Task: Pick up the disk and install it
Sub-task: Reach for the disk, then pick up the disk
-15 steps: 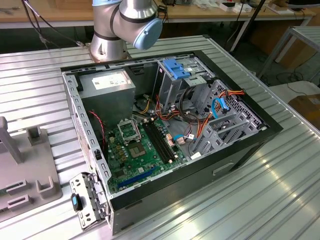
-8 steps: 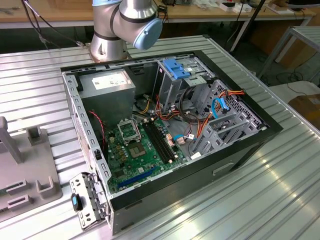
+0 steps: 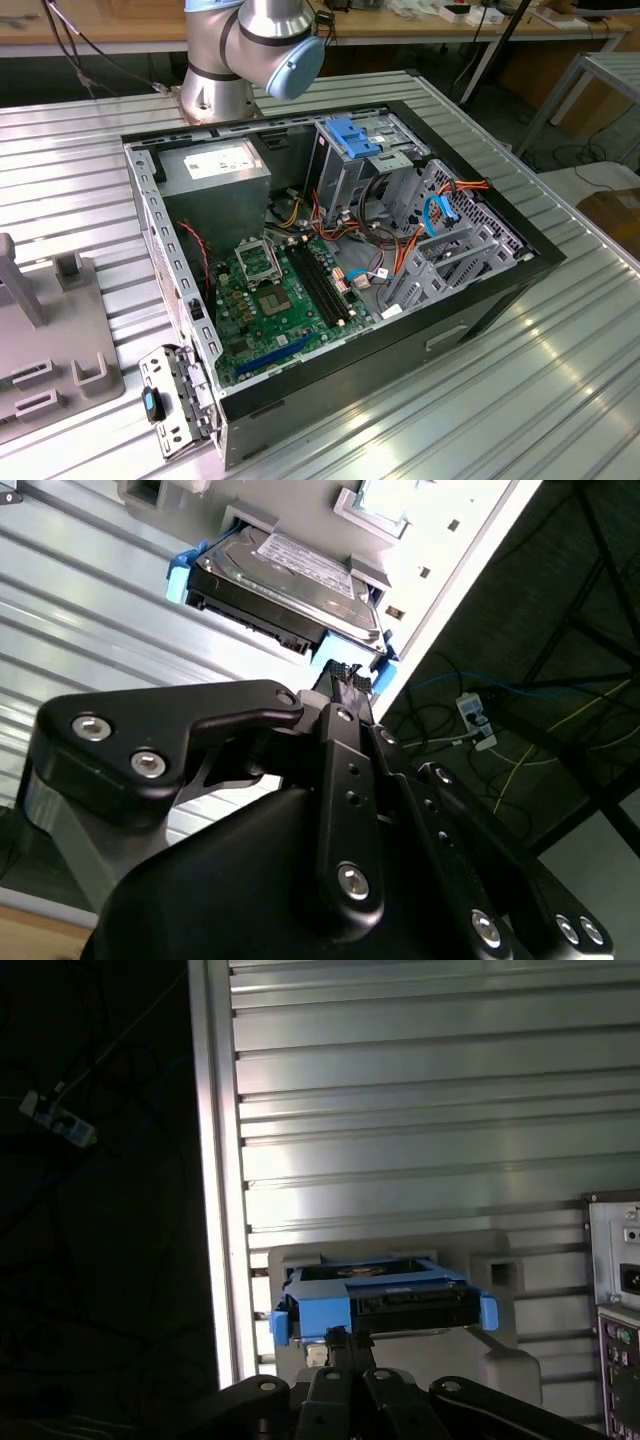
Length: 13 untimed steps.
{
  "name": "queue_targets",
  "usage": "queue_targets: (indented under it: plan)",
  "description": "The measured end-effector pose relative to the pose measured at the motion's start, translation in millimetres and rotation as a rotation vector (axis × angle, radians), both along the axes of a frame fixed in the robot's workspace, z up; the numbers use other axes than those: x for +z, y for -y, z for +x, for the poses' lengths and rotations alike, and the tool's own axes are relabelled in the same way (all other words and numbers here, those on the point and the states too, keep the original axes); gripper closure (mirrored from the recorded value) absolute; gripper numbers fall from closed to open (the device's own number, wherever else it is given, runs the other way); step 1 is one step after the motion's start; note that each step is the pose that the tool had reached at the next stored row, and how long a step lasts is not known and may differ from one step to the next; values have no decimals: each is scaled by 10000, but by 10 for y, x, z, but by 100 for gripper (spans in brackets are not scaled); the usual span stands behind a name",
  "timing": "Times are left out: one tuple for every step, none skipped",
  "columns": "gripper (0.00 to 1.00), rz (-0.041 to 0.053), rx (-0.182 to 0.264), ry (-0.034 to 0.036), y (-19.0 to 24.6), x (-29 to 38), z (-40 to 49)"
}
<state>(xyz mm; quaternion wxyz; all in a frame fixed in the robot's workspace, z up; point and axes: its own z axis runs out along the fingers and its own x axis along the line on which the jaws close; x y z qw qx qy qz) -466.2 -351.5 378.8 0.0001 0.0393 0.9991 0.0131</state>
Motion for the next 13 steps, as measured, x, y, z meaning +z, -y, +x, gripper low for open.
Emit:
queue_targets:
  plan:
    - [89, -4, 21, 1, -1, -3, -24]
    - [89, -5, 27, 1, -1, -4, -28]
    - [89, -5, 25, 1, -1, -3, -29]
    - [89, -5, 25, 1, -1, -4, -36]
    - [89, -5, 25, 1, -1, -4, -43]
    - [89, -6, 25, 1, -1, -4, -43]
    - [89, -6, 26, 1, -1, -4, -43]
    - [89, -5, 26, 1, -1, -4, -43]
    - [89, -6, 26, 1, -1, -4, -44]
    - [89, -6, 26, 1, -1, -4, -44]
    - [89, -5, 26, 1, -1, -3, -44]
    - [89, -6, 25, 1, -1, -4, -44]
    - [89, -6, 25, 1, -1, -4, -44]
